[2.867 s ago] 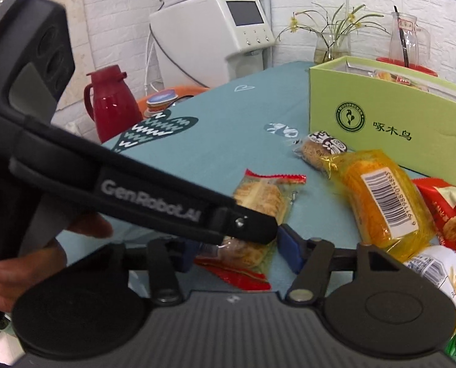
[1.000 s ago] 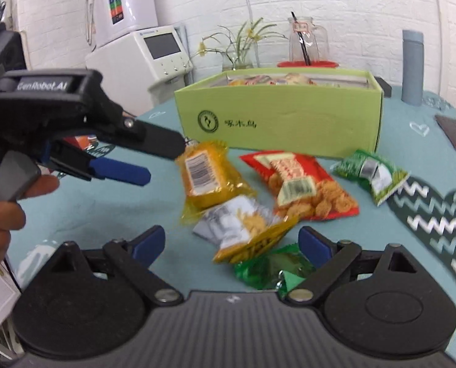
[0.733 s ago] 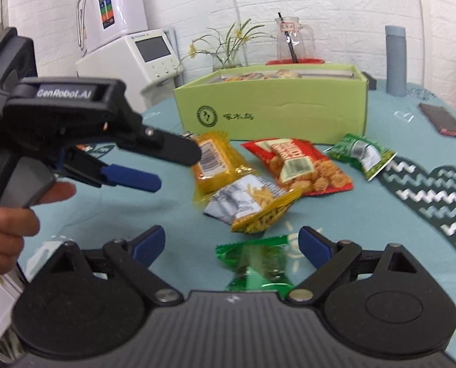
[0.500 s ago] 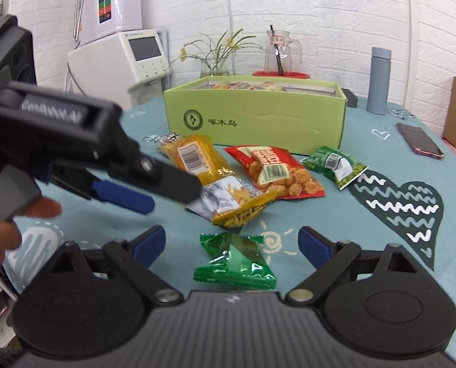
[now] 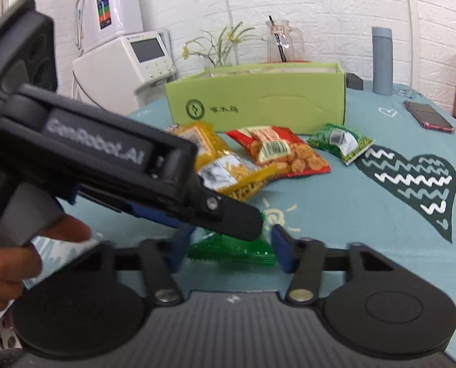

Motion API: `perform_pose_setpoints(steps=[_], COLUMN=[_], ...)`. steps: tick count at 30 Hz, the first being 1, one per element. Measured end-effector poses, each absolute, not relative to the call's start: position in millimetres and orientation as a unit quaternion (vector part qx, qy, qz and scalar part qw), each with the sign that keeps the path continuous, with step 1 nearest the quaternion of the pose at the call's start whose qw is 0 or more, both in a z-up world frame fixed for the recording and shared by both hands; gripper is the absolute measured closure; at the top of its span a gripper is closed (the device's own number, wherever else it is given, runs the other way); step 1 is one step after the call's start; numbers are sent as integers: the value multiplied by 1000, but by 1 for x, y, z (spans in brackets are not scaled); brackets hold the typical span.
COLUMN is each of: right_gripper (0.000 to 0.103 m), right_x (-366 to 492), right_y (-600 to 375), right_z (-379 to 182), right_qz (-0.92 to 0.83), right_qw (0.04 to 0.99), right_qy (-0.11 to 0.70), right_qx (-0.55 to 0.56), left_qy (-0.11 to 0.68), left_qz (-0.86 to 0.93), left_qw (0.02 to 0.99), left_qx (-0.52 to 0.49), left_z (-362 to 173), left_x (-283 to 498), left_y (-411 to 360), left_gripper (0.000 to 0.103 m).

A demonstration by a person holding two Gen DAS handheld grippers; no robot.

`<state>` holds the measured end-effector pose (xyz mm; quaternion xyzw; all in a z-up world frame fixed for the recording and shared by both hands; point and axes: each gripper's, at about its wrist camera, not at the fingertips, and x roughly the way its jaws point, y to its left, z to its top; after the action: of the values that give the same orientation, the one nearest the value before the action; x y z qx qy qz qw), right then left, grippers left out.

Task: Organize snacks
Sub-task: 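Reach the left gripper down and grasp the green-wrapped candy, then drop the green candy into the green box by opening the left gripper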

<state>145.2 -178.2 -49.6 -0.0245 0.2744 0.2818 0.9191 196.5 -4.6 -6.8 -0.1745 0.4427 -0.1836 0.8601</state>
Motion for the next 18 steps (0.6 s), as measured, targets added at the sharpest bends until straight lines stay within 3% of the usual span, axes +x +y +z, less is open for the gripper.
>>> perform_pose_setpoints(steps=[2,3,11,18], right_gripper=[54,61,59,57], right_x=[142,140,132,159], right_y=[-179,-181,-192,-189], right_z=[-50,-50,-36,13], right_qz=[272,272,250,256], right_qw=[923,923,928,944], right_qy=[271,271,276,207], right_qx=[-25,-19,-12,-29], left_qy=[438,444,437,367], left_qz=[-186,-201,-239,-252], left_qw=[866,857,850,877], left_qx=[-156,-166,-169,-179], left_z=[-9,-11,4,59], left_x=[195,195,202,237], left_y=[-9,-9,-21,-9], left_gripper=[75,87,89,88])
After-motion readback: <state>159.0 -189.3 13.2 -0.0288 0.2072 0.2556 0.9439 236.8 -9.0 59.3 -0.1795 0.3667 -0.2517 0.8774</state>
